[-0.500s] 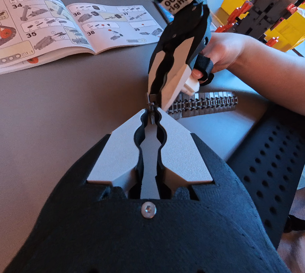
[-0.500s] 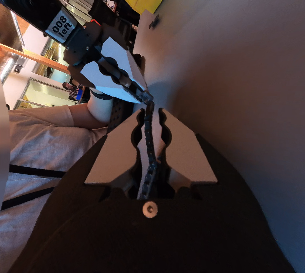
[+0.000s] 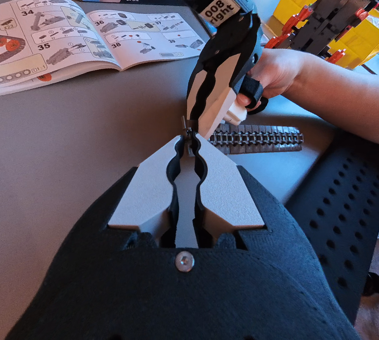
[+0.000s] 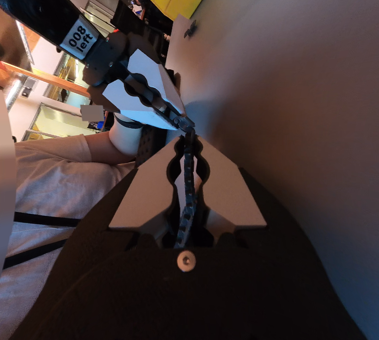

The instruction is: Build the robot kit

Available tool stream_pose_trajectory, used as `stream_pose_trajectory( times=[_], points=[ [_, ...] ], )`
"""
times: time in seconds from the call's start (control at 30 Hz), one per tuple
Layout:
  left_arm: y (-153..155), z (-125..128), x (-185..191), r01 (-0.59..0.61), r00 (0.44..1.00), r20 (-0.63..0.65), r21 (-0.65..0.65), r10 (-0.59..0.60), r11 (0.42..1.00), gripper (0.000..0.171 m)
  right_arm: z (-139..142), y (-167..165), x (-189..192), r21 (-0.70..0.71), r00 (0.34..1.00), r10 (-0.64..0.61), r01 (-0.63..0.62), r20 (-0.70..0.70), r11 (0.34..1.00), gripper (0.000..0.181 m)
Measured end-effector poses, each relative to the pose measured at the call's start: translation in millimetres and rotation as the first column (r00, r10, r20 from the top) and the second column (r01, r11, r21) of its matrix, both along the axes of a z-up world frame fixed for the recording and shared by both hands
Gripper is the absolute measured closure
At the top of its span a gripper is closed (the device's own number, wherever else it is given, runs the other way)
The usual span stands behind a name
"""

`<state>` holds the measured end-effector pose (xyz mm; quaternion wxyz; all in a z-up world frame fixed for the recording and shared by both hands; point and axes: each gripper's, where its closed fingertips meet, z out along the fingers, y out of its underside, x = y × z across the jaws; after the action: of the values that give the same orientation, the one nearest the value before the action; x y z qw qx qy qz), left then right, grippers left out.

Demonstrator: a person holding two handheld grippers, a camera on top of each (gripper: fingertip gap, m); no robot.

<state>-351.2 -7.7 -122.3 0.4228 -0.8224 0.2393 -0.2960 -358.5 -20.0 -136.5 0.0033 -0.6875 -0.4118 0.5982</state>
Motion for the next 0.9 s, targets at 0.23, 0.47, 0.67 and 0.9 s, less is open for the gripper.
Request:
stream_pose_trajectory(
  times=[0.23, 0.47, 0.67, 0.9],
  points=[
    [-1, -10, 0, 0.008, 0.998, -0.058, 0.022, -0.007, 1.000, 0.166, -6, 0, 1, 0.058, 0.999, -0.015, 0.013, 0.033, 0.998, 0.177],
    [0, -18, 1, 0.011, 0.997, -0.071, 0.005, -0.011, 1.000, 0.165, -13, 2, 2, 0.076, 0.997, -0.030, 0.025, 0.076, 0.997, 0.177],
    [1, -20, 2, 0.013, 0.999, -0.043, -0.023, -0.014, 1.000, 0.165, -14, 3, 2, 0.104, 0.996, -0.041, 0.033, 0.076, 0.994, 0.177],
    [0, -22, 3, 0.028, 0.999, -0.030, -0.048, -0.030, 0.998, 0.165, -14, 3, 3, 0.119, 0.997, -0.040, 0.032, 0.070, 0.992, 0.177]
  ],
)
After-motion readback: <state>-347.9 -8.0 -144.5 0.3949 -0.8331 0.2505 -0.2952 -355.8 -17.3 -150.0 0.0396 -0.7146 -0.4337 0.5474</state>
